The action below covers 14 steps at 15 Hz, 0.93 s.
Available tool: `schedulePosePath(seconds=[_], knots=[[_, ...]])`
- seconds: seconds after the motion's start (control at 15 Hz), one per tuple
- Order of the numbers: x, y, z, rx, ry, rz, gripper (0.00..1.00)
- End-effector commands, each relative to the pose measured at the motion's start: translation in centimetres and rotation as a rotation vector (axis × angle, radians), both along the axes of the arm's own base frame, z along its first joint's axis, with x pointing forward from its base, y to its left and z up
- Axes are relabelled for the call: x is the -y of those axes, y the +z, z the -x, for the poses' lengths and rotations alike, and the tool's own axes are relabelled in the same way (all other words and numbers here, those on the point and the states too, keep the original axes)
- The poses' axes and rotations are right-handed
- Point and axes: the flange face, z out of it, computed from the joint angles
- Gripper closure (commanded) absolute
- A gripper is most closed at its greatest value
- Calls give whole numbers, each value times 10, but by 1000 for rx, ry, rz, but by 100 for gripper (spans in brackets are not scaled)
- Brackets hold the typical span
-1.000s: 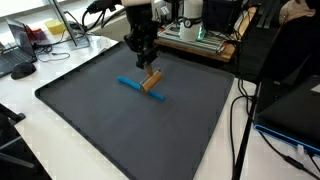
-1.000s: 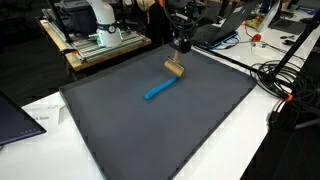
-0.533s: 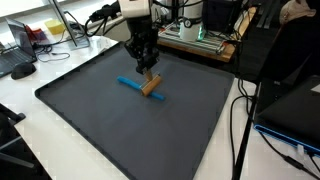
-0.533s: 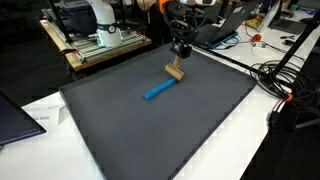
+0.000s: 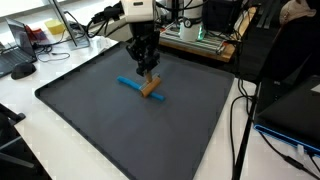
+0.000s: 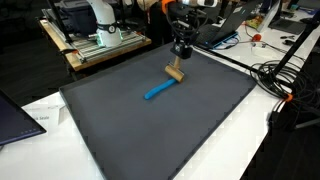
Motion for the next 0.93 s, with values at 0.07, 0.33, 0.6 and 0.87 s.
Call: schedulePosePath(seconds=[0.07, 0.33, 0.6, 0.87], knots=[[-14, -10, -2, -12, 17, 25, 78], [-21, -12, -2, -14, 30, 24, 78], [-25, -14, -2, -19, 39, 10, 78], [-28, -16, -3, -19, 41, 3, 78]])
